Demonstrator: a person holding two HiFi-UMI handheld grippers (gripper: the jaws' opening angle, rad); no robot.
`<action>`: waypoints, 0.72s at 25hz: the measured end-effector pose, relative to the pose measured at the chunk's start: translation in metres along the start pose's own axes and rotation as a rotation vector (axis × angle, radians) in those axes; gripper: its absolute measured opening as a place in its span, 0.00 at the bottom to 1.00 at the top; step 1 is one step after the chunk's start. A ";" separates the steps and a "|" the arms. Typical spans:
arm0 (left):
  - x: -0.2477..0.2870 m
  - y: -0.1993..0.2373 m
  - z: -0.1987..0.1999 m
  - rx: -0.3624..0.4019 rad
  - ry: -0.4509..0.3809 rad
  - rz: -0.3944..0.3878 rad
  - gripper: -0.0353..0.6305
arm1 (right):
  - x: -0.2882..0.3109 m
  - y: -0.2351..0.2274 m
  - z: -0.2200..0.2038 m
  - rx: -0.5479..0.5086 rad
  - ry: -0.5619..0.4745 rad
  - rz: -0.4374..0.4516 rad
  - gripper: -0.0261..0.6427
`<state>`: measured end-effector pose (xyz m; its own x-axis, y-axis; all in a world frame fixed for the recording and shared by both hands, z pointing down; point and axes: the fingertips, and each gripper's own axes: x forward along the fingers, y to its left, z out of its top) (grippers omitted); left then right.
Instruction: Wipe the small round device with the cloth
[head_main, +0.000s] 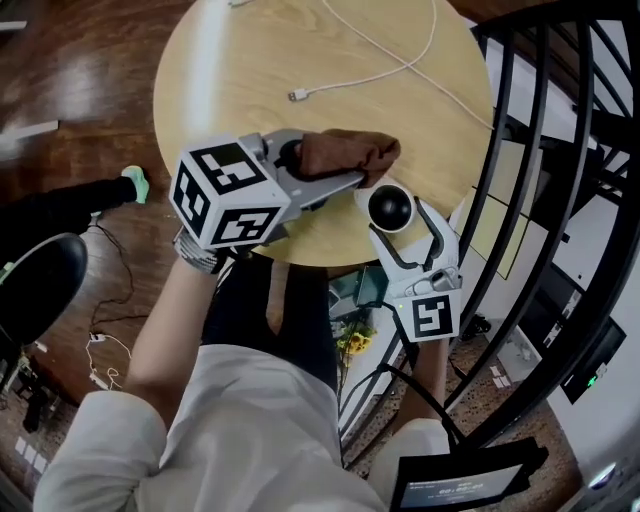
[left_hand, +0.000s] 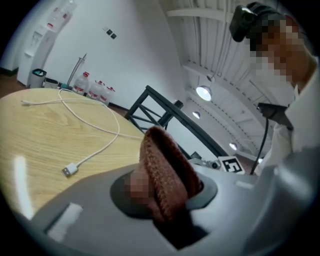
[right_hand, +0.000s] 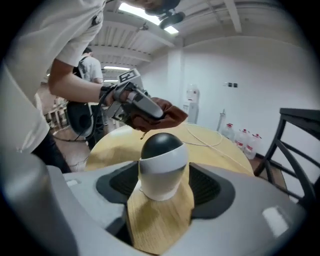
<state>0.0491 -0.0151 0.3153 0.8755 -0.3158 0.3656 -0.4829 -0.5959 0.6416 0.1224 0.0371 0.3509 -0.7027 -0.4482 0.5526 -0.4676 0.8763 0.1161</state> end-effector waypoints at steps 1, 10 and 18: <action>0.002 -0.003 0.000 0.007 0.005 -0.005 0.24 | 0.003 0.001 -0.003 -0.068 0.019 0.041 0.50; 0.010 -0.017 -0.015 -0.003 0.047 -0.049 0.24 | 0.016 0.007 -0.003 -0.132 0.027 0.130 0.53; 0.023 -0.041 -0.012 0.026 0.086 -0.123 0.24 | 0.018 0.002 -0.002 -0.039 0.016 0.035 0.51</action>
<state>0.0894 0.0114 0.3056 0.9229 -0.1756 0.3428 -0.3709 -0.6452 0.6679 0.1092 0.0312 0.3628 -0.7094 -0.4143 0.5702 -0.4211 0.8979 0.1286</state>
